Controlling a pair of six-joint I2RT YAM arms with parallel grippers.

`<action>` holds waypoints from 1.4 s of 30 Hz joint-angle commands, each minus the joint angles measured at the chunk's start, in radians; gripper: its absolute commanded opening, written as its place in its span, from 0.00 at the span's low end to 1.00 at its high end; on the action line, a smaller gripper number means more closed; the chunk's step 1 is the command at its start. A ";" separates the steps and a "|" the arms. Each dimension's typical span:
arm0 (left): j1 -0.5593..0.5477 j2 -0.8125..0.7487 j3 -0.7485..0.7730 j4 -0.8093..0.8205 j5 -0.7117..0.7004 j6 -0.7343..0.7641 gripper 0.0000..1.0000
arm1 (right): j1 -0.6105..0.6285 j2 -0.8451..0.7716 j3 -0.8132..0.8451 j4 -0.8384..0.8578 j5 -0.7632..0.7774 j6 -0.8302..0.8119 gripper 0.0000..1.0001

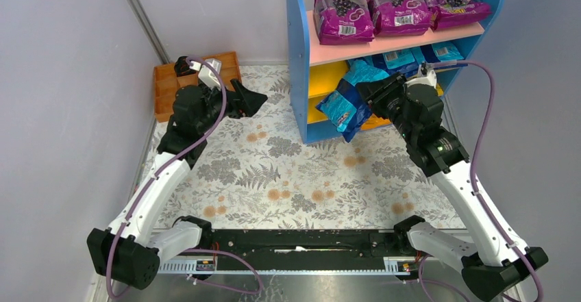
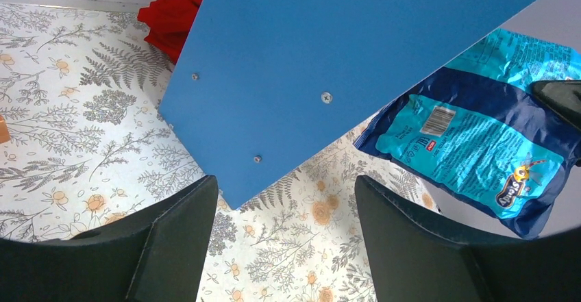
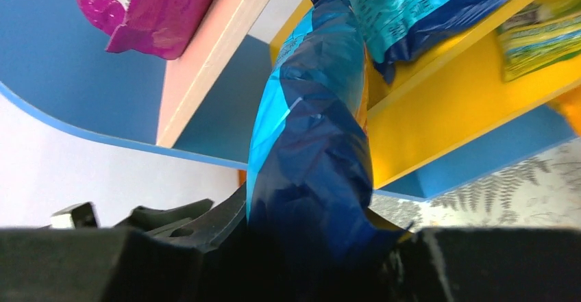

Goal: Place and organize the candy bags onto the shelf

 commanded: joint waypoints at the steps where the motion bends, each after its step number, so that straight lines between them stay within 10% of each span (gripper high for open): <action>1: 0.003 -0.030 -0.014 0.047 -0.004 0.022 0.78 | -0.045 -0.045 0.007 0.335 -0.157 0.139 0.00; 42: 0.009 -0.041 -0.034 0.077 0.013 0.008 0.79 | -0.170 0.225 -0.177 1.013 -0.073 0.445 0.00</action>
